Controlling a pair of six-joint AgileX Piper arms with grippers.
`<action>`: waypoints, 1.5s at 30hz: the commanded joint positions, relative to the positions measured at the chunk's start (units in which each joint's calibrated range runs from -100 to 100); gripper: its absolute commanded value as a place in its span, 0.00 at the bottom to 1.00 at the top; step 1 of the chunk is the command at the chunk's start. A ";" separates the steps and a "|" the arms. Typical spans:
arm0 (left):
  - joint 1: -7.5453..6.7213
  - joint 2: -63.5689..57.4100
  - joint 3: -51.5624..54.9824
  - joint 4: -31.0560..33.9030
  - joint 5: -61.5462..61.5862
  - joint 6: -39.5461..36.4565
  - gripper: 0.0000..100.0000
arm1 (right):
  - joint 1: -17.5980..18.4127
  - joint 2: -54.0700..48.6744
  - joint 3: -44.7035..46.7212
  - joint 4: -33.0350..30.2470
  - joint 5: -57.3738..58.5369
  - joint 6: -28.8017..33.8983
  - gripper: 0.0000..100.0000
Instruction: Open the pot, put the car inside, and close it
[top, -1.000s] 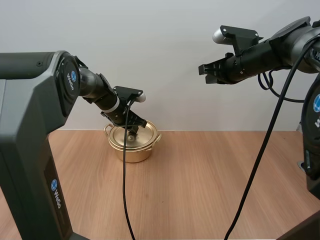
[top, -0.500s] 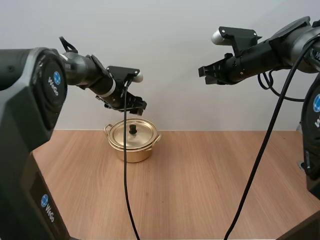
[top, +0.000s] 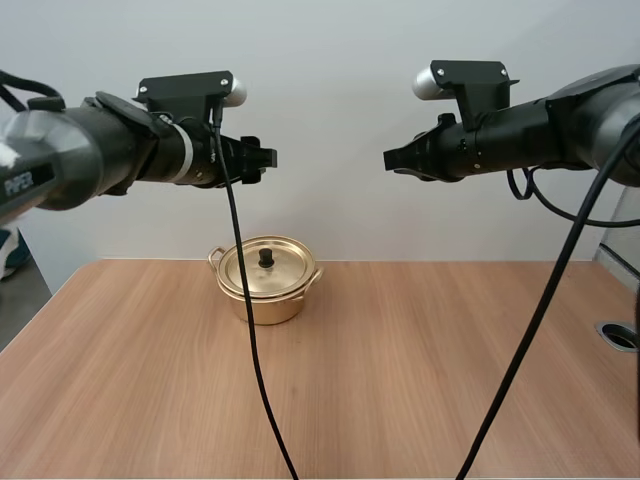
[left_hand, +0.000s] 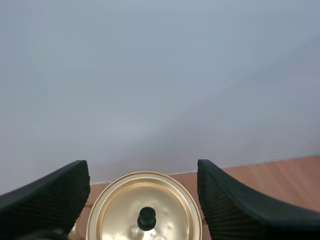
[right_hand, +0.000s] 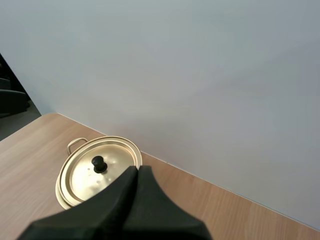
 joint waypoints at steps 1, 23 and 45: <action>2.48 -42.21 6.23 7.00 16.00 -1.50 1.00 | -0.04 -5.87 8.19 4.84 0.01 -4.16 0.00; -5.07 -67.51 49.11 63.25 -15.94 -47.66 1.00 | -0.04 -44.59 35.65 -19.00 -8.36 14.68 0.00; -4.64 -69.55 58.63 60.96 -11.11 -49.15 1.00 | 1.61 -49.68 56.81 -33.76 -41.46 27.94 0.00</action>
